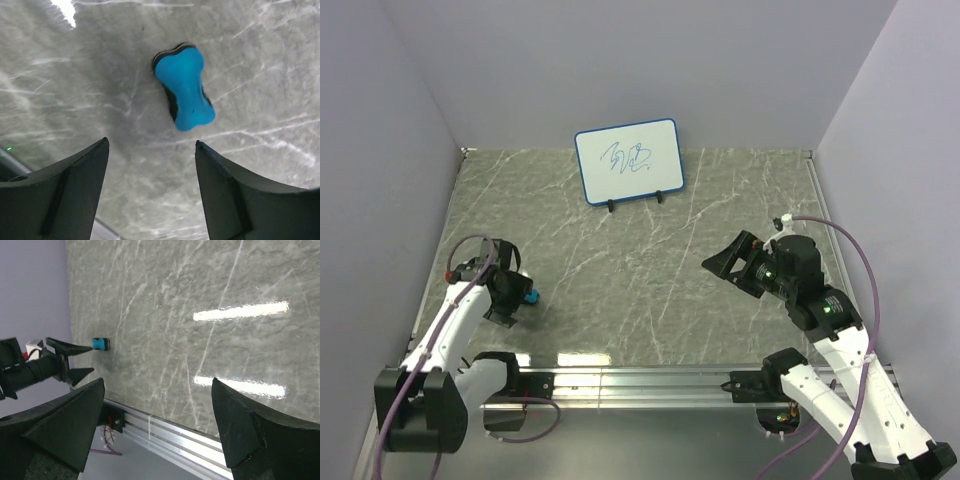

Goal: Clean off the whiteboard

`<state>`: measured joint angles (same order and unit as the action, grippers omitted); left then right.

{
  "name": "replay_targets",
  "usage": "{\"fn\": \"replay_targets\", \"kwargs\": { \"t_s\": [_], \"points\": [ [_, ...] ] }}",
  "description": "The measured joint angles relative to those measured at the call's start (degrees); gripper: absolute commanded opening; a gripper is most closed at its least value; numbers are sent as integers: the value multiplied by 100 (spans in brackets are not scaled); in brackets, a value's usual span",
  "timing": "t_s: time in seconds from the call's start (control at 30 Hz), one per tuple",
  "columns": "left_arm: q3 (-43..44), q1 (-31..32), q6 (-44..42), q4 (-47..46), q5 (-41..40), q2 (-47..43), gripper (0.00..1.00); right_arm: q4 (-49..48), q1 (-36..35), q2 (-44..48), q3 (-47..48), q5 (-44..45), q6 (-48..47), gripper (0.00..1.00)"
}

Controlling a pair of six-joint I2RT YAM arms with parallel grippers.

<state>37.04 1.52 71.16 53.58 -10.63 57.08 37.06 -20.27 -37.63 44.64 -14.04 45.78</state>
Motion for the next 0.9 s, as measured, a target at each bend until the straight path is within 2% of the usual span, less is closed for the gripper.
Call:
{"fn": "replay_targets", "kwargs": {
  "t_s": [0.43, 0.6, 0.7, 0.73, 0.83, 0.9],
  "points": [
    [52, 0, 343, -909, -212, 1196, 70, 387, 0, -9, 4, 90, -267, 93],
    [61, 0, 343, -1158, -256, 1399, 70, 389, 0, -144, 20, 101, -361, 93],
    [103, 0, 328, -1246, -275, 1567, 65, 343, 0, -284, 37, 103, -404, 93],
    [155, 0, 315, -1285, -275, 1711, 57, 328, 0, -339, 37, 103, -422, 93],
    [249, 0, 273, -1408, -271, 1989, 46, 264, 0, -494, 61, 101, -481, 93],
    [315, 0, 199, -1440, -260, 2140, 42, 240, 0, -695, 142, 111, -518, 93]
  ]
}}
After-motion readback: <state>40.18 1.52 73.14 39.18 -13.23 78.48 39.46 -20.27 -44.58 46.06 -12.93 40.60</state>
